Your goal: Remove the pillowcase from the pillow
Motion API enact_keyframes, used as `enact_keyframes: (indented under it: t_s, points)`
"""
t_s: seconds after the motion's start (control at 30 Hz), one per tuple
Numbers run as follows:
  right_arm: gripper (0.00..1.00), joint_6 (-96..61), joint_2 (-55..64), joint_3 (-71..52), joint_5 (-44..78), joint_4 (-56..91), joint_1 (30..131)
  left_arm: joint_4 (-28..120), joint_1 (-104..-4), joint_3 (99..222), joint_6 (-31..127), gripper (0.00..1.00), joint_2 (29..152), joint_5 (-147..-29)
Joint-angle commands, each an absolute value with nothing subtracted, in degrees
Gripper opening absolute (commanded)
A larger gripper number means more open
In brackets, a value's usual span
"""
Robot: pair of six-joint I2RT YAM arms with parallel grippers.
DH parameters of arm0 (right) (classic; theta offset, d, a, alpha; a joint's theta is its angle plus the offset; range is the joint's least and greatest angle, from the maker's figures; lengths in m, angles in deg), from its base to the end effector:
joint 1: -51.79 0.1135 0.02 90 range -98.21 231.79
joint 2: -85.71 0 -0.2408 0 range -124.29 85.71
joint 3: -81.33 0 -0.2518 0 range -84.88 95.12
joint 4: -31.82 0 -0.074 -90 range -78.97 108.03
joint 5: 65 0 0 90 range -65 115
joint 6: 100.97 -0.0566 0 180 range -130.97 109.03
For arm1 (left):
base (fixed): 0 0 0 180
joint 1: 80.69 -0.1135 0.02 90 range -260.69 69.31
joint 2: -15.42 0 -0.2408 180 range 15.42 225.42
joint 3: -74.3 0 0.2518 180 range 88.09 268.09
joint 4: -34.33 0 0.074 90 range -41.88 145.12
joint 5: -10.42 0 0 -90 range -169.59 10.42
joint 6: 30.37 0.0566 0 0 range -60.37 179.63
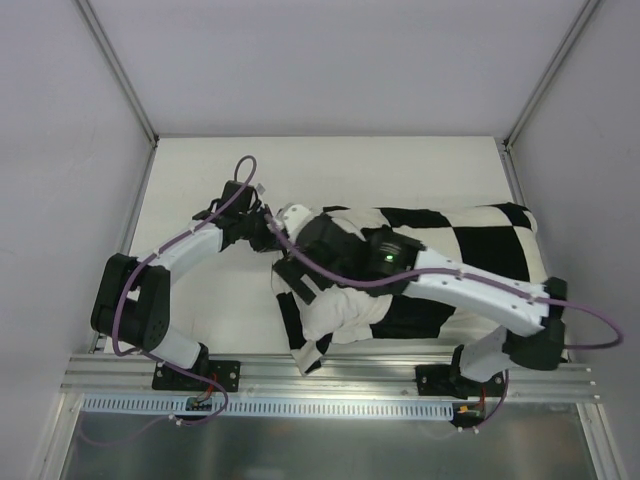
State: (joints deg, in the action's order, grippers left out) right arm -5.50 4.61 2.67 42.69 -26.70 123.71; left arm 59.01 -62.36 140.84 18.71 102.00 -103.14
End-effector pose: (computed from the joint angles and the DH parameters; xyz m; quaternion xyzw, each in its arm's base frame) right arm 0.1155 0.2983 0.3593 -0.5035 0.7359 0.1204 0.4363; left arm 0.3077 -0.1258 0.1790 -0.0999 0.9014 -0.3501 0.2344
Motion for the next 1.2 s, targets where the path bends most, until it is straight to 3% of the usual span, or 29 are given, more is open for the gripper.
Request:
enact_keyframes:
  t_s: [0.0,0.17,0.43,0.47,0.5,0.53,0.57,0.77,1.17]
  points:
    - [0.97,-2.6,-5.8,12.3,53.7,-33.5,126.0,57.7,-63.0,140.1,20.0,0.00,101.2,-100.9]
    - [0.96,-2.4,-16.8,17.7,59.4,-36.2,126.8,57.7,-63.3,139.5,19.8,0.00,101.2,-100.9]
    - [1.00,-5.3,-27.4,10.6,63.9,-33.5,126.1,57.7,-64.5,138.5,19.8,0.00,101.1,-101.1]
    - [0.89,-5.5,-27.7,9.7,62.7,-32.7,125.6,57.6,-64.6,138.5,19.8,0.00,101.1,-101.2]
    - [0.70,-6.4,-27.6,9.0,61.7,-31.5,125.4,57.6,-64.7,138.4,19.8,0.00,101.1,-101.2]
    - [0.21,-6.7,-26.5,7.6,60.5,-30.7,125.1,57.5,-64.9,138.1,19.8,0.00,101.1,-101.1]
    - [0.01,-7.1,-25.5,7.0,60.4,-29.9,124.9,57.6,-64.9,138.0,19.8,0.00,100.9,-101.1]
    - [0.01,-7.3,-11.7,5.4,57.6,-22.2,122.5,57.4,-65.2,137.9,19.6,0.00,100.8,-101.5]
    - [0.01,-10.9,16.4,-1.5,37.3,-8.7,117.4,55.1,-64.8,140.0,18.2,0.00,105.5,-104.5]
